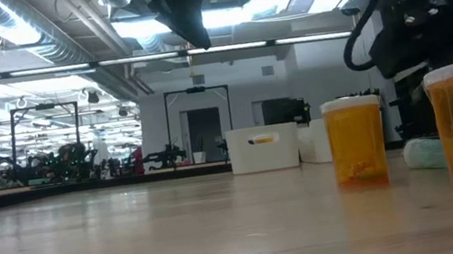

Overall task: Pick and place medicine bottles into bin by pill shape (circle, oval)
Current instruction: Put the small blue medicine pill bottle into the right white bin

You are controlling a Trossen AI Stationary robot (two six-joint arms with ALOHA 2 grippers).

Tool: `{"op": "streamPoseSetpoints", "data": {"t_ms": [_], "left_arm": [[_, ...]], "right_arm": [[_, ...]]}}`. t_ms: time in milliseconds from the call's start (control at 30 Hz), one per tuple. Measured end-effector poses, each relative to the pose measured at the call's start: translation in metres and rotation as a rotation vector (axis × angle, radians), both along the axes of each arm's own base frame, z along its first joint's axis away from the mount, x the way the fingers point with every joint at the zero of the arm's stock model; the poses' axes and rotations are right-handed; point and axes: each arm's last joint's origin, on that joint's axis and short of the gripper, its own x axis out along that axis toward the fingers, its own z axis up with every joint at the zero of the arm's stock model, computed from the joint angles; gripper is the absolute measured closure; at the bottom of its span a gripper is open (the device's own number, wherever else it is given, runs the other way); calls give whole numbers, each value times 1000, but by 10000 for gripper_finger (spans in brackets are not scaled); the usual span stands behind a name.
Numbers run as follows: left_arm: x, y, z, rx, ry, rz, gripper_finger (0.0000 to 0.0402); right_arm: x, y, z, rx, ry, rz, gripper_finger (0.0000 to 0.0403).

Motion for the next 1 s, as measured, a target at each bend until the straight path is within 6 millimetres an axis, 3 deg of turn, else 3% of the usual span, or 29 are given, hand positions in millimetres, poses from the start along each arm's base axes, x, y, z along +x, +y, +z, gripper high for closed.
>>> {"op": "streamPoseSetpoints", "data": {"t_ms": [167,500,767,900,1000], "left_arm": [[0,0,0,0,0,0,225],[0,0,0,0,0,0,225],[0,0,0,0,0,0,225],[-1,0,-1,1,13,-1,225],[-3,0,-2,3,41,-1,225]], "right_arm": [[6,-3,12,-102,13,-21,307],[19,5,68,-415,-39,2,305],[31,18,112,-879,-361,-13,305],[21,11,129,-1125,-495,-120,305],[2,-1,142,-1166,-553,-261,305]]}}
